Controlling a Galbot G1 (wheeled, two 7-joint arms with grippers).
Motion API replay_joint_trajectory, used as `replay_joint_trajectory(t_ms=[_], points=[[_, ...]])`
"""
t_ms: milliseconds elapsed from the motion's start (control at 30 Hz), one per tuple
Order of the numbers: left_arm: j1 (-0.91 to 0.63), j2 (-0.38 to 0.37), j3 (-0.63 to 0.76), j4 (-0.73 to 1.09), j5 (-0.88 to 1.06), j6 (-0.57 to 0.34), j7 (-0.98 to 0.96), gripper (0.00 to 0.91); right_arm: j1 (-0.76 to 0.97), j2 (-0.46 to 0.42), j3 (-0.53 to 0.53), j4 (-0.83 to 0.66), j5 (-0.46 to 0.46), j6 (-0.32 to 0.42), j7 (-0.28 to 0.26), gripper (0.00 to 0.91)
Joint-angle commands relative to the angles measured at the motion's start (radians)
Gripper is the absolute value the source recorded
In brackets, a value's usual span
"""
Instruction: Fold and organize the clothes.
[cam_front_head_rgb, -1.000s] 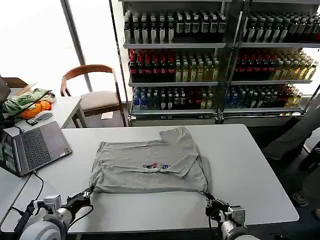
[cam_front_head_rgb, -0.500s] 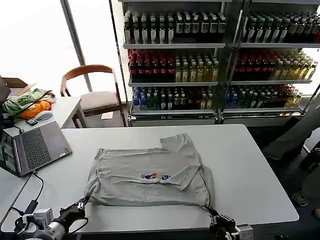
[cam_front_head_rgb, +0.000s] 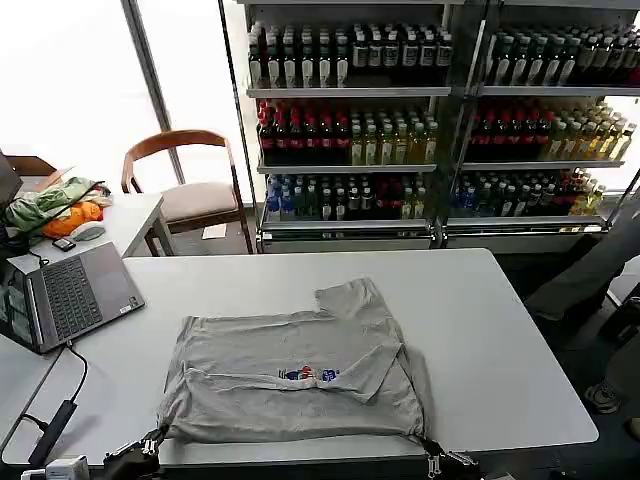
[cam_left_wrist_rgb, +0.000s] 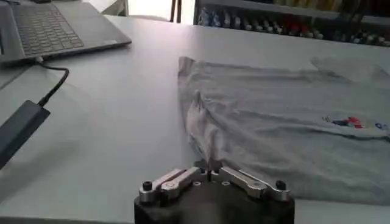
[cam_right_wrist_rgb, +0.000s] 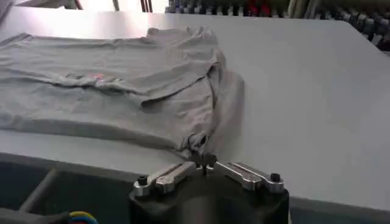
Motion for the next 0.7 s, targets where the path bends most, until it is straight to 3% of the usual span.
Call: replay_joint_trajectory(t_ms=[33, 433, 700], points=[[0.063, -0.014, -0.043, -0.037, 0.006, 0.001, 0.000, 0.907, -0.019, -0.013, 0.007, 0.018, -0.006, -0.004, -0.002, 0.907], [0.050, 0.025, -0.115, -0.044, -0.007, 0.001, 0.010, 0.907, 0.075, -0.015, 0.040, 0.027, 0.029, -0.007, -0.006, 0.907], [-0.127, 0.154, -0.117, 0.068, -0.078, 0.002, 0.033, 0.907, 0.430, -0.056, 0.016, -0.142, 0.138, -0.040, -0.108, 0.907]])
